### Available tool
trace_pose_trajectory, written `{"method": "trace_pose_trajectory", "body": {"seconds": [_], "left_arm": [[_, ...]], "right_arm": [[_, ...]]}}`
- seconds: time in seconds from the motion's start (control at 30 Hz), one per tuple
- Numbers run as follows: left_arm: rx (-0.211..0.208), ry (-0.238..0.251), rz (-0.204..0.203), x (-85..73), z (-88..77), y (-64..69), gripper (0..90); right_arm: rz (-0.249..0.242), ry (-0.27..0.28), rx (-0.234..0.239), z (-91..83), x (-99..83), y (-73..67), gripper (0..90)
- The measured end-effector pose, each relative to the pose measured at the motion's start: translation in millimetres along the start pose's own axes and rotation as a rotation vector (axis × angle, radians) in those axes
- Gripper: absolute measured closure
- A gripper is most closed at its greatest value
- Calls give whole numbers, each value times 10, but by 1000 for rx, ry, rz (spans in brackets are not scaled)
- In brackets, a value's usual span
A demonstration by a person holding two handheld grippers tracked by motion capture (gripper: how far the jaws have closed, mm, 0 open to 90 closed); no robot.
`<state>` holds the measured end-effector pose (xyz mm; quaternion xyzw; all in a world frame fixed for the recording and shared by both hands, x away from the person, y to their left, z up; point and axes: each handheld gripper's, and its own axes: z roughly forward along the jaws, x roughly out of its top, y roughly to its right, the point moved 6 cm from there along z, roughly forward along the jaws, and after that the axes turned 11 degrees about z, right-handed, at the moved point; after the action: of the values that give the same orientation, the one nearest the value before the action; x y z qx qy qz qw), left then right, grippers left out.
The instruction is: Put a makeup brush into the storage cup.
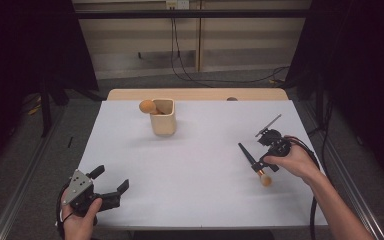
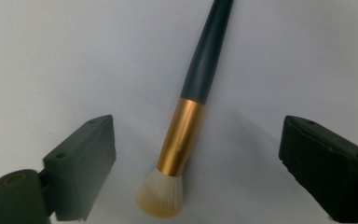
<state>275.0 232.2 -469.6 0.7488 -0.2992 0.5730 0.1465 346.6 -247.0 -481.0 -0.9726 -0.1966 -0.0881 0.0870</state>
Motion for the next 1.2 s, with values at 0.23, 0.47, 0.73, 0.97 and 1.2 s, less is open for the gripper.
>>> {"method": "trace_pose_trajectory", "body": {"seconds": [0.23, 0.47, 0.73, 0.97, 1.2], "left_arm": [[0, 1, -2, 0, 3, 4, 36], [0, -3, 2, -7, -2, -12, 35], [-6, -7, 5, -12, 8, 3, 35], [-11, -16, 25, -13, 18, 16, 35], [-17, -27, 53, -10, 38, 44, 35]], "right_arm": [[-23, -60, -17, 100, -31, -78, 238], [-22, -124, -29, 190, -55, -85, 331], [-43, -184, -79, 285, -84, -153, 456], [-32, -177, -108, 292, -69, -151, 510], [-2, -168, -99, 281, -50, -101, 626]]}}
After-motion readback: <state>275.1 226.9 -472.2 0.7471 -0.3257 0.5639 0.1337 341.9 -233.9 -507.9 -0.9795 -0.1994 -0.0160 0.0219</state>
